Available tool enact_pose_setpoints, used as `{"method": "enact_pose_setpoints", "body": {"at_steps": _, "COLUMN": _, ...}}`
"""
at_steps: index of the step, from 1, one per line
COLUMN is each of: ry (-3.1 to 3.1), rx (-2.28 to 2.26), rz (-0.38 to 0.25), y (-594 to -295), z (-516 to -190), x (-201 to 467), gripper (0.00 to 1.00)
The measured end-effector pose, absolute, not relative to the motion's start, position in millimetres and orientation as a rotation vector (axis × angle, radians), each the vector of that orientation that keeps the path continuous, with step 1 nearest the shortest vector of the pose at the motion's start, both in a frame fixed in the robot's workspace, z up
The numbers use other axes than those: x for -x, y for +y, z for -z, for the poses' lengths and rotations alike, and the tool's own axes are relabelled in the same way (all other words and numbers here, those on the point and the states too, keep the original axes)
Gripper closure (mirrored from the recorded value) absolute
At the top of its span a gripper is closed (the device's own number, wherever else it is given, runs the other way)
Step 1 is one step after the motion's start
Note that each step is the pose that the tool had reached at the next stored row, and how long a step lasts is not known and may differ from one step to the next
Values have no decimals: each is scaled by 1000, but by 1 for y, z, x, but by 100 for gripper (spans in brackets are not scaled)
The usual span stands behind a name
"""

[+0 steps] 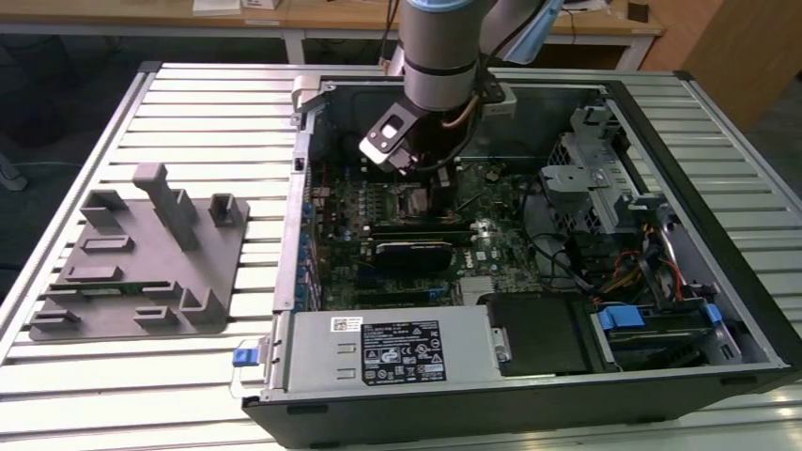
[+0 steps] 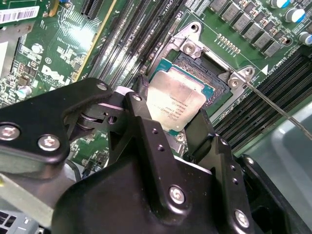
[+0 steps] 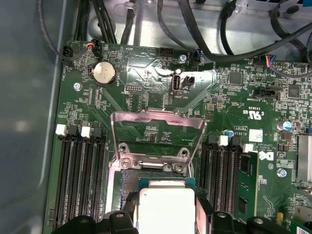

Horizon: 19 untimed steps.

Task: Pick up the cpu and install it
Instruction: 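Place the cpu into insertion slot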

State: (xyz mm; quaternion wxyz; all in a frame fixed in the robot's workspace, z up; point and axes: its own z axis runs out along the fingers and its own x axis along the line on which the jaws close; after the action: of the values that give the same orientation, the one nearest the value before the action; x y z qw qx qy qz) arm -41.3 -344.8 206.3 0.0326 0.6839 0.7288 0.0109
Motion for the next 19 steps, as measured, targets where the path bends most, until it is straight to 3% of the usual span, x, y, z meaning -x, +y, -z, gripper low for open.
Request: {"method": "enact_pose_setpoints", "body": {"at_steps": 19, "ry": 2241, "rx": -2120, "rz": -48, "y": -343, "z": -201, "x": 44, "gripper": 45}}
